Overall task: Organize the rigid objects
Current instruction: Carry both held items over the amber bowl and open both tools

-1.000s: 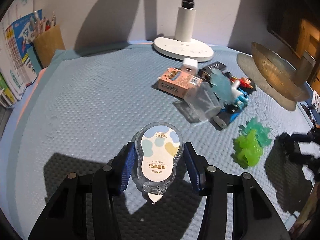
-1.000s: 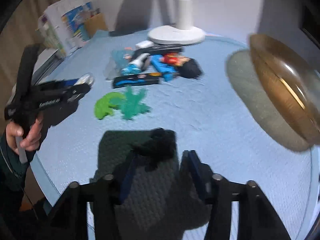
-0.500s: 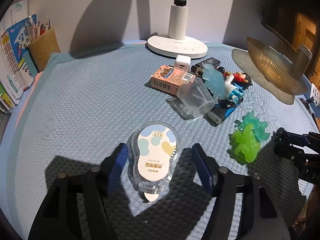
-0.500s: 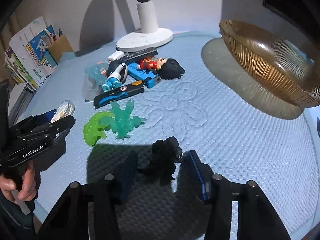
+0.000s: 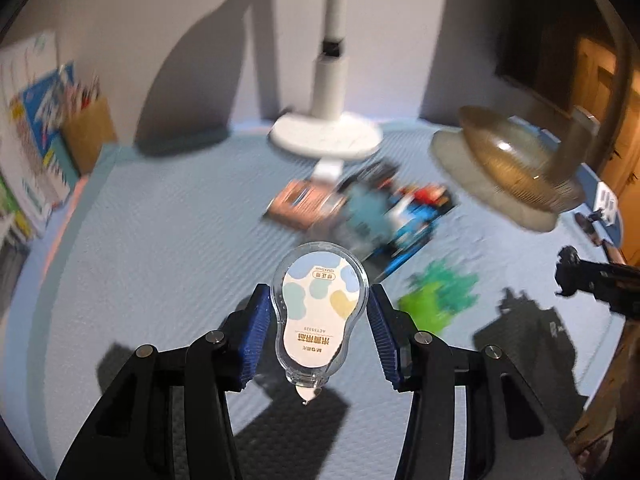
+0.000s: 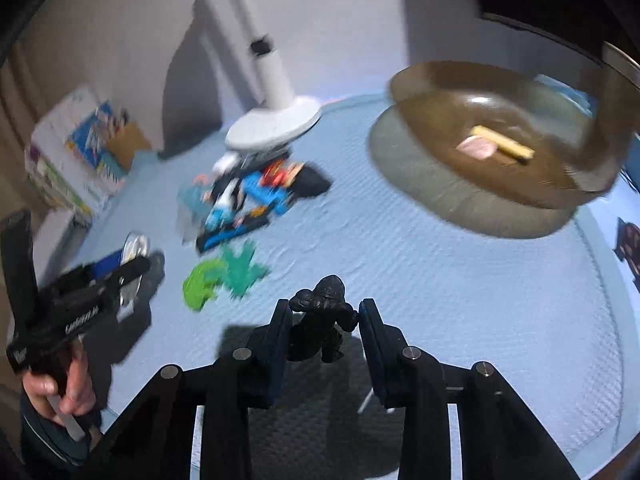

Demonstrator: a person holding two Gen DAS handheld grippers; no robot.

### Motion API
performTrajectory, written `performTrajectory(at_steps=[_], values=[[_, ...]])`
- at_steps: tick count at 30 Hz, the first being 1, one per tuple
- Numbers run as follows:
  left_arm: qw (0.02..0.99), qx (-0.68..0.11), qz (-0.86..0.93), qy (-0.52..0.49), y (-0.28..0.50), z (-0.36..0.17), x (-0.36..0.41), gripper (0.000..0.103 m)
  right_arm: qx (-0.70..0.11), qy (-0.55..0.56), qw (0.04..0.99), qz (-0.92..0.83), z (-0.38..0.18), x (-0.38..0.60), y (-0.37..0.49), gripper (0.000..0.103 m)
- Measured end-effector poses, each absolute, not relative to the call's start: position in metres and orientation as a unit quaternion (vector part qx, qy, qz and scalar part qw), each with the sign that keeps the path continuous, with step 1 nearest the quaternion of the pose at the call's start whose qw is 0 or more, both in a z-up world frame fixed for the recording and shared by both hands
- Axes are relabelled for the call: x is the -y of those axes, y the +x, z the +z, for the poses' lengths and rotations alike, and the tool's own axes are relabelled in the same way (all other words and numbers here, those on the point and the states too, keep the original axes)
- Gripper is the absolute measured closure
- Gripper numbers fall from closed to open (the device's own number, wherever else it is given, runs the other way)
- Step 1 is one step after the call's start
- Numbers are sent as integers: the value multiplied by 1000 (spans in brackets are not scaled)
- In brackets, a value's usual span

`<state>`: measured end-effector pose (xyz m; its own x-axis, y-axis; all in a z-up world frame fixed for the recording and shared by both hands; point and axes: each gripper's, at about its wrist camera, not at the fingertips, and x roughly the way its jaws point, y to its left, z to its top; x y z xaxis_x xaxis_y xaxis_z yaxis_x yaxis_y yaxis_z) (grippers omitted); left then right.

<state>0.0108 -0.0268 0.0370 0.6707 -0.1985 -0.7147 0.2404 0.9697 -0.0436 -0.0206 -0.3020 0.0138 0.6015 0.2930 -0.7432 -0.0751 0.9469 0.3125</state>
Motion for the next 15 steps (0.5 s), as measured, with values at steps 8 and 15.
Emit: performTrajectory(at_steps=[8, 15], values=[[918, -328, -220, 30, 47, 122, 120, 57, -356, 147, 922, 29, 84, 385, -8, 70], [880, -377, -286, 27, 105, 102, 215, 57, -376, 170, 911, -5, 80, 435, 36, 70]])
